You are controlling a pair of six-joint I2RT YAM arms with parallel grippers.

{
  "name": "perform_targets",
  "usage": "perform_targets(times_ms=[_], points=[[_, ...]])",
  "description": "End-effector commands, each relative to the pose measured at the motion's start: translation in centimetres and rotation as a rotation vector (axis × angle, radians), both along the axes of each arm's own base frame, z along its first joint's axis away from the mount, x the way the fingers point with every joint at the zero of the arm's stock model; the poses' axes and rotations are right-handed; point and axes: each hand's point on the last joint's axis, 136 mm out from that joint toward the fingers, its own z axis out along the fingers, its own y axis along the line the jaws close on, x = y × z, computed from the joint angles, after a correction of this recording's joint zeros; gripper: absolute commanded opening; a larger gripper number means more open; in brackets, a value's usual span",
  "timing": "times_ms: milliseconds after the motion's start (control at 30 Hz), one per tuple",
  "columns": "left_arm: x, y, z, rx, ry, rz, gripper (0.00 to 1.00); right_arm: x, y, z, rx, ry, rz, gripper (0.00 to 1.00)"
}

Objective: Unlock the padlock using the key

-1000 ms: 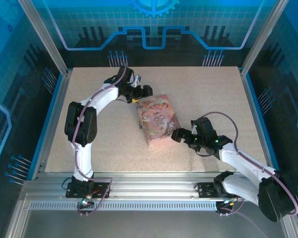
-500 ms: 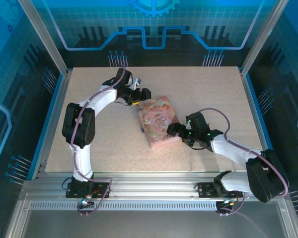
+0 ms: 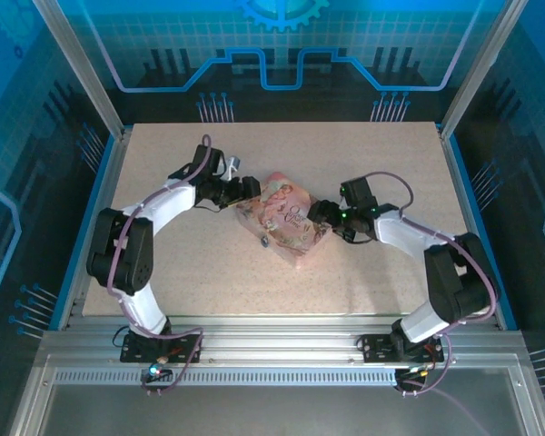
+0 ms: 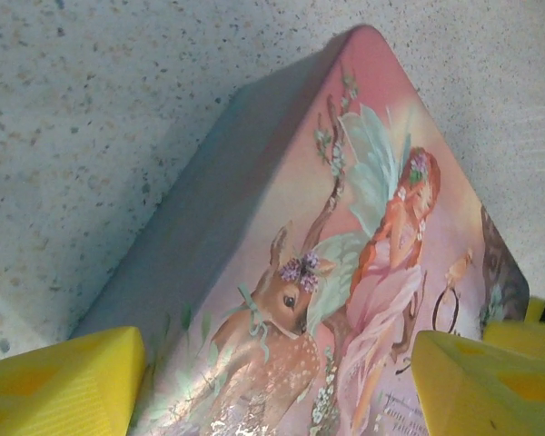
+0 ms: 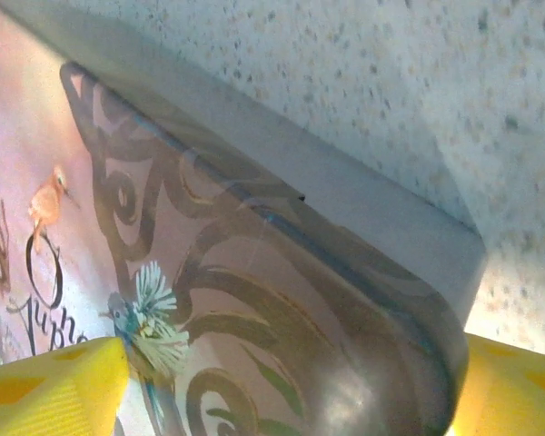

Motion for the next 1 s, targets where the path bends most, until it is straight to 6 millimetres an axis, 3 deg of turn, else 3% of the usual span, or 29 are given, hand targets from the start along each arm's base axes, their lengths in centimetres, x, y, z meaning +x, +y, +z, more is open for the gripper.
perform_targets(times_ms=[0, 133, 333, 600, 967], points=[[-3.4, -1.9, -0.9, -0.097, 0.1, -0.031, 0.78, 2.6, 2.9, 2.8, 0.056, -0.086, 0.114, 0.88], [-4.3, -1.8, -1.3, -0.133, 0.105, 0.004, 0.78, 4.5, 4.0, 2.9, 0.049, -0.079, 0.153, 0.88], [-5.3, -3.6, -1.6, -0.153, 0.107, -0.005, 0.77, 6.8, 5.3, 2.9, 0.042, -0.083, 0.203, 0.88], [-3.7, -4.8, -1.8, -0.151, 0.098, 0.004, 0.77, 9.5, 6.6, 3.0, 0.041, -0.095, 0.267, 0.88], [-2.7, -4.5, -1.4, -0.114, 0.064, 0.039, 0.79, 11.2, 5.7, 2.0, 0.022, -0.083, 0.263, 0.88]])
